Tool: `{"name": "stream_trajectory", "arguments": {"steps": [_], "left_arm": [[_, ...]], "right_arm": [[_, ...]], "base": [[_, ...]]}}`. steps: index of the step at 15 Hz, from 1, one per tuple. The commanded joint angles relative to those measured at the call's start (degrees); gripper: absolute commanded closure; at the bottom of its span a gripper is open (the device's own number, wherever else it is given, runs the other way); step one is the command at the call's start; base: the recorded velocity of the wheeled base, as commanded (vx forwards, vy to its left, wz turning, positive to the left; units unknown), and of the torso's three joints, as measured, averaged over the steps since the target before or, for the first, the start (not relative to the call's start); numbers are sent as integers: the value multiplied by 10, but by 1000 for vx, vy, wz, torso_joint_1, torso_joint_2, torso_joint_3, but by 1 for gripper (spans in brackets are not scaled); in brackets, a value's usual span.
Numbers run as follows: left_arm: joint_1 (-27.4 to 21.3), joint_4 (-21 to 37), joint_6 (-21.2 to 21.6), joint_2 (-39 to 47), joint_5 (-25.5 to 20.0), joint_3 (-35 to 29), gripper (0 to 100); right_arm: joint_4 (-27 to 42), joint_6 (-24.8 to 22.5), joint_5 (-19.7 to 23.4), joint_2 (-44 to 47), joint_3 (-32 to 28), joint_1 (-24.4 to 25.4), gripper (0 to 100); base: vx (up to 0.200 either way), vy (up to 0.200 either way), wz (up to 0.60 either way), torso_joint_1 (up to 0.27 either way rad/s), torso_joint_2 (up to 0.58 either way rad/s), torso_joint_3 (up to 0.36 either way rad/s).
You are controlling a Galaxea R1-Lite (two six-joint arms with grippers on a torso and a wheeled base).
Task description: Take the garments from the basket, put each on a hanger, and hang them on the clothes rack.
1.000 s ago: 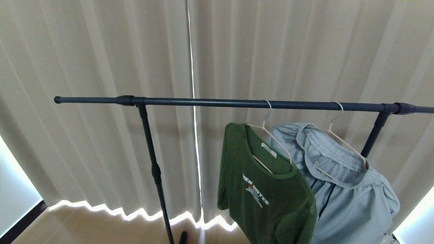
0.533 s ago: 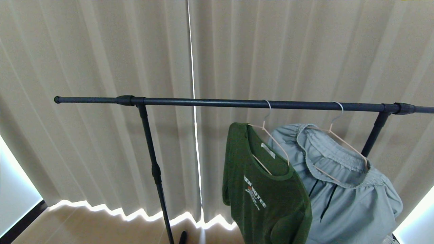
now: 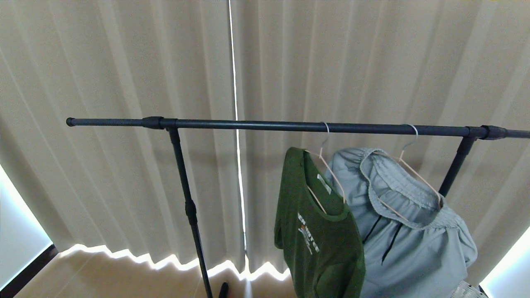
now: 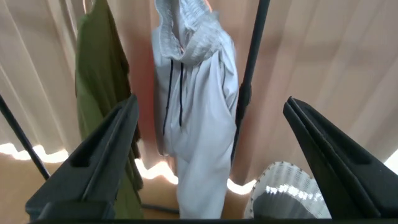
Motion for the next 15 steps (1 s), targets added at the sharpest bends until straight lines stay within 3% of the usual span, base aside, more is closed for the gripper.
{"name": "stream_trajectory", "arguments": {"steps": [1,15], "left_arm": [[0,0,0,1,0,0,0],[0,0,0,1,0,0,0]], "right_arm": [[0,-1,0,-8,0,2,0],[-1,3,-1,-8,0,2,0]], "base": [[0,0,0,0,0,0],[0,0,0,0,0,0]]}}
